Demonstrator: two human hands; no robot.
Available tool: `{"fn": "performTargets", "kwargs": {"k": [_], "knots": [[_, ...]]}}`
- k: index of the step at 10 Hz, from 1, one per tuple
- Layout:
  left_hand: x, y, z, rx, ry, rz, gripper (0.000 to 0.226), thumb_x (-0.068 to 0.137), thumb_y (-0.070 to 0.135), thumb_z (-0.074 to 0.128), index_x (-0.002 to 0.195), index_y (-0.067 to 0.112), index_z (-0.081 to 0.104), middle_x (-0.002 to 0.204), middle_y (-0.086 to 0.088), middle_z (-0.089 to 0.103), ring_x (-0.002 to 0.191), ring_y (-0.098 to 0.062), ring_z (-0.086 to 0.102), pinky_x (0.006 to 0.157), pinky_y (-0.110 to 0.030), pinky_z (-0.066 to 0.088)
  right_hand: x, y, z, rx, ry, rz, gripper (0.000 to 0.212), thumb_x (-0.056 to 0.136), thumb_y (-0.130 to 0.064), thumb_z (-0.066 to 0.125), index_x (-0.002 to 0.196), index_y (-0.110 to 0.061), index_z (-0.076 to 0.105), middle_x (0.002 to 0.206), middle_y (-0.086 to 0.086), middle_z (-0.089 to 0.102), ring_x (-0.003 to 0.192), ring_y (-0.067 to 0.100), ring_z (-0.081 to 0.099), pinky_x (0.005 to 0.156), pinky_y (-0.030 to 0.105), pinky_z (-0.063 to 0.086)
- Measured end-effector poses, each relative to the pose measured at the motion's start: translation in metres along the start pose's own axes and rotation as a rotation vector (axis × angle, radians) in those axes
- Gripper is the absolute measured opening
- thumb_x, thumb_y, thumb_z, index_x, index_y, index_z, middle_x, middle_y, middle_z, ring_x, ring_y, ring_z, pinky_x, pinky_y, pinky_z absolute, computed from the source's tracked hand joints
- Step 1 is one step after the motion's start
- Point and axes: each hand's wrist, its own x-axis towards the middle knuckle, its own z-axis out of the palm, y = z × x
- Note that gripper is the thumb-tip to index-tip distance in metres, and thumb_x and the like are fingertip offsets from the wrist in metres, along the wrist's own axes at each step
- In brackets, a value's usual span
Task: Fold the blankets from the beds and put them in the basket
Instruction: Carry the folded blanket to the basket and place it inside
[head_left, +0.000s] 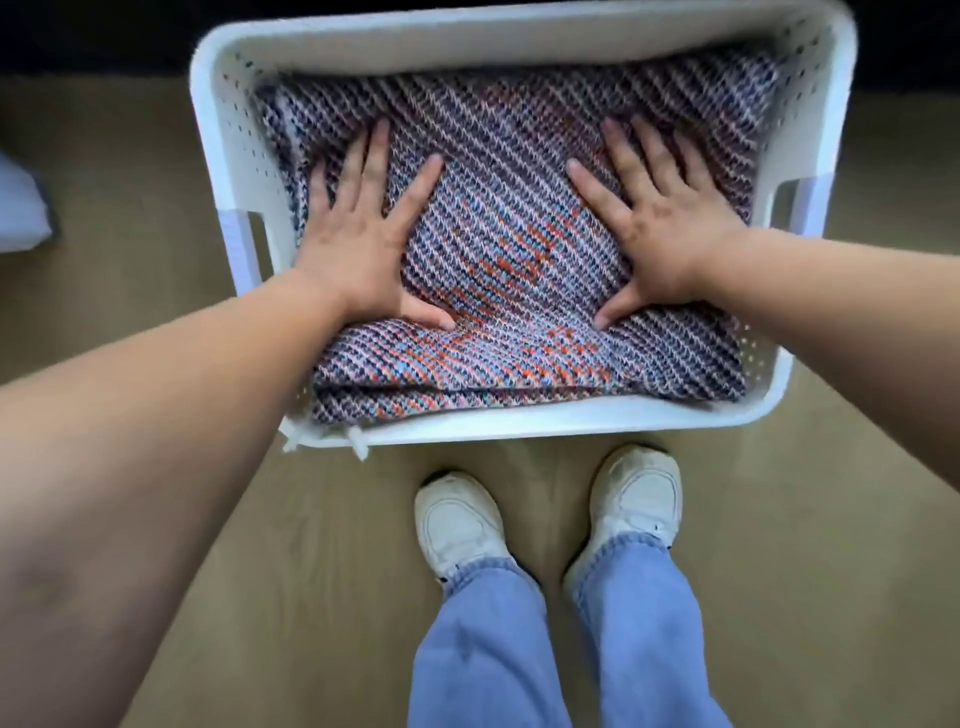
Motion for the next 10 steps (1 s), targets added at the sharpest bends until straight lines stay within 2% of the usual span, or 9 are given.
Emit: {"fn": "performTargets", "kwargs": {"k": [1, 2, 3, 4, 5, 7, 8, 9, 10], "knots": [[-0.015, 0.004, -0.018, -0.026, -0.014, 0.02, 0.138, 0.039, 0.091, 0.047, 0.138, 0.034, -0.031, 0.151, -0.02, -0.024, 0.14, -0.034, -0.019, 0.107, -0.051, -0.012, -0.016, -0.003, -0.023, 0.052, -0.007, -0.056, 0.136, 0.041, -0.089, 0.051, 0.142, -0.036, -0.023, 0.155, 0.017, -0.018, 0.143, 0.034, -0.014, 0.111, 0.046, -0.009], [-0.052, 0.02, -0.034, -0.097, 0.138, 0.113, 0.129, 0.05, 0.079, 0.06, 0.144, 0.031, -0.014, 0.152, -0.026, -0.011, 0.141, -0.038, -0.009, 0.109, -0.053, -0.005, -0.047, -0.007, -0.042, 0.099, 0.065, -0.085, 0.129, 0.042, -0.089, 0.047, 0.146, -0.036, -0.009, 0.156, 0.021, -0.008, 0.143, 0.037, -0.005, 0.113, 0.052, 0.001], [-0.098, 0.04, -0.03, -0.178, 0.161, 0.123, 0.12, 0.057, 0.068, 0.066, 0.147, 0.027, -0.001, 0.15, -0.033, 0.0, 0.14, -0.045, 0.0, 0.109, -0.052, 0.001, -0.079, -0.019, -0.037, 0.017, 0.01, 0.035, 0.135, 0.044, -0.079, 0.065, 0.139, -0.038, -0.023, 0.155, 0.02, -0.013, 0.143, 0.039, -0.008, 0.113, 0.053, 0.0], [-0.114, 0.048, -0.013, -0.166, -0.011, -0.05, 0.108, 0.067, 0.064, 0.063, 0.137, 0.036, -0.016, 0.15, -0.031, -0.013, 0.14, -0.043, -0.011, 0.112, -0.051, -0.003, -0.094, -0.03, -0.019, -0.012, -0.084, 0.162, 0.131, 0.054, -0.073, 0.067, 0.132, -0.036, -0.031, 0.153, 0.021, -0.021, 0.142, 0.041, -0.013, 0.115, 0.051, 0.002], [-0.092, 0.051, 0.008, -0.102, -0.073, -0.215, 0.115, 0.067, 0.068, 0.059, 0.135, 0.035, -0.029, 0.149, -0.027, -0.022, 0.139, -0.042, -0.018, 0.111, -0.054, -0.005, -0.082, -0.035, -0.001, -0.002, -0.141, 0.263, 0.13, 0.058, -0.079, 0.058, 0.133, -0.031, -0.036, 0.15, 0.022, -0.028, 0.14, 0.041, -0.02, 0.114, 0.052, -0.003], [-0.056, 0.045, 0.052, -0.014, -0.015, -0.251, 0.127, 0.059, 0.073, 0.06, 0.135, 0.032, -0.034, 0.149, -0.028, -0.021, 0.138, -0.045, -0.016, 0.108, -0.06, -0.005, -0.046, -0.033, 0.04, 0.031, -0.074, 0.337, 0.137, 0.052, -0.08, 0.06, 0.118, -0.031, -0.05, 0.151, 0.019, -0.028, 0.14, 0.038, -0.022, 0.111, 0.052, -0.013], [-0.053, 0.044, 0.049, -0.045, -0.027, -0.222, 0.126, 0.06, 0.074, 0.058, 0.133, 0.033, -0.036, 0.148, -0.029, -0.023, 0.137, -0.046, -0.019, 0.106, -0.061, -0.007, -0.039, -0.034, 0.039, 0.082, -0.097, 0.339, 0.138, 0.053, -0.077, 0.063, 0.117, -0.031, -0.049, 0.15, 0.02, -0.03, 0.139, 0.038, -0.024, 0.109, 0.053, -0.016], [-0.063, 0.041, 0.035, -0.054, -0.099, -0.219, 0.119, 0.065, 0.073, 0.056, 0.139, 0.033, -0.029, 0.148, -0.027, -0.026, 0.137, -0.044, -0.021, 0.108, -0.059, -0.006, -0.049, -0.036, 0.026, 0.075, -0.123, 0.32, 0.137, 0.056, -0.075, 0.064, 0.13, -0.03, -0.041, 0.15, 0.02, -0.03, 0.139, 0.038, -0.023, 0.111, 0.051, -0.013], [-0.083, 0.049, 0.001, -0.058, -0.124, -0.189, 0.102, 0.075, 0.071, 0.045, 0.145, 0.03, -0.017, 0.151, -0.024, -0.021, 0.14, -0.04, -0.017, 0.112, -0.054, -0.003, -0.076, -0.037, -0.005, 0.095, -0.109, 0.296, 0.116, 0.069, -0.061, 0.066, 0.147, -0.022, -0.011, 0.155, 0.022, -0.005, 0.143, 0.037, -0.002, 0.116, 0.047, 0.001]]}}
